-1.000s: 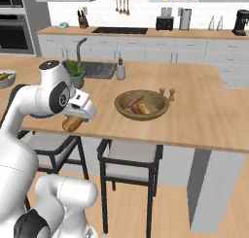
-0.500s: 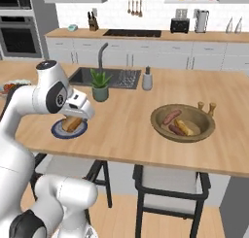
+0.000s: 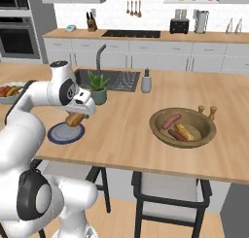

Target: Place one bun and one sausage from the bowl on each plate.

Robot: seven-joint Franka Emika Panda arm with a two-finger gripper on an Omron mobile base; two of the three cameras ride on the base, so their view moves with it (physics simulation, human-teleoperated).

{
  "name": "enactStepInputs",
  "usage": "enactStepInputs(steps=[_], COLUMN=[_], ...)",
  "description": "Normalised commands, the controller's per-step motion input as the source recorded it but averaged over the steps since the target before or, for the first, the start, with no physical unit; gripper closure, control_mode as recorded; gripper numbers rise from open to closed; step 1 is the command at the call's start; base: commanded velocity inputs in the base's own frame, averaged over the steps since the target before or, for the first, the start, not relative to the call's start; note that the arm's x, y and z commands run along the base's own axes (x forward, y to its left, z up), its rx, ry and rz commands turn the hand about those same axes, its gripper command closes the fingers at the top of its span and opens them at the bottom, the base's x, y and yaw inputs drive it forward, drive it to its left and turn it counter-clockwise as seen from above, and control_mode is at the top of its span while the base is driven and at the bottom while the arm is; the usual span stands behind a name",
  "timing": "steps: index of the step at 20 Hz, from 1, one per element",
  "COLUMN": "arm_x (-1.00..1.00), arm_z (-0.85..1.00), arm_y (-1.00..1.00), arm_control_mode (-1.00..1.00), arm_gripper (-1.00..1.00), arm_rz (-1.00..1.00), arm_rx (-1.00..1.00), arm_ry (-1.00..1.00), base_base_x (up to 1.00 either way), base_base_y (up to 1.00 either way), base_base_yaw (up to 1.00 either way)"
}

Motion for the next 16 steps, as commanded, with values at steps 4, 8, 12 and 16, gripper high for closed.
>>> enactStepInputs(steps=[4,8,12,16], arm_x=[0.77,0.55,0.24,0.60], arm_z=[-0.41,-0.48,-0.69,-0.72], arm_y=[1.00,0.87,0.69,0.46], arm_control_mode=[-1.00,-1.00,-1.00,-1.00], arm_gripper=[1.00,1.00,1.00,1.00], arm_rz=[0.13,0.12,0.09,0.01], arm_rx=[0.03,0.02,0.00,0.00], arm_ry=[0.20,0.15,0.10,0.13], base_base_x=[0.00,0.00,0.00,0.00], base_base_y=[0.00,0.00,0.00,0.00], base_base_yaw=[0.00,0.00,0.00,0.00])
